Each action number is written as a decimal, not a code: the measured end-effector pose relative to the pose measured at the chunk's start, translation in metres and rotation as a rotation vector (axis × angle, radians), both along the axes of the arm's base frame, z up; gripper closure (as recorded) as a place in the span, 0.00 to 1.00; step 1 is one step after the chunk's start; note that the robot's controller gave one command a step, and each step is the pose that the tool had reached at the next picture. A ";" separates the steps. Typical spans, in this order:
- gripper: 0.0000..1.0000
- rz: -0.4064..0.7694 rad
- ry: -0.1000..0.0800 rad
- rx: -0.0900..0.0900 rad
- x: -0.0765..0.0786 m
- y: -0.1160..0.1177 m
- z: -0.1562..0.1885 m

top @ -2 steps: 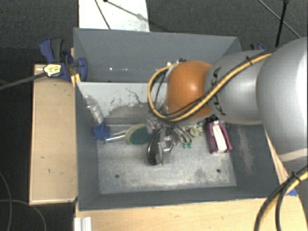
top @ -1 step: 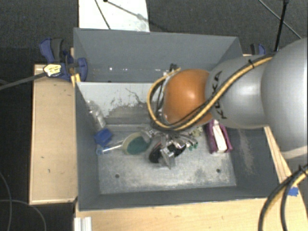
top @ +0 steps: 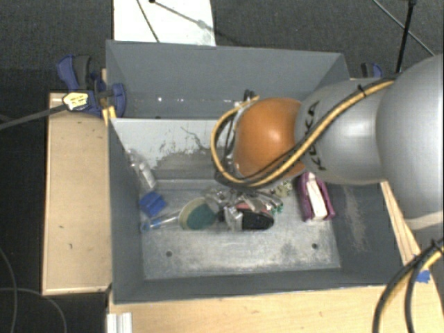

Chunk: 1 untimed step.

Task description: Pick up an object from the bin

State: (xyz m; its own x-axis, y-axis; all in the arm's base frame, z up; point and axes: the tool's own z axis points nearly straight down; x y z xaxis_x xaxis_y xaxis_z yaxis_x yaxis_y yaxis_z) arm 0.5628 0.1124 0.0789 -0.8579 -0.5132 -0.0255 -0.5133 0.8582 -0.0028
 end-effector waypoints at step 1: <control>1.00 0.009 0.011 -0.009 0.003 -0.009 0.145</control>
Offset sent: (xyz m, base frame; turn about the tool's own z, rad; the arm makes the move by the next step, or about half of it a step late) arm 0.0001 -0.0093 0.1392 -0.0139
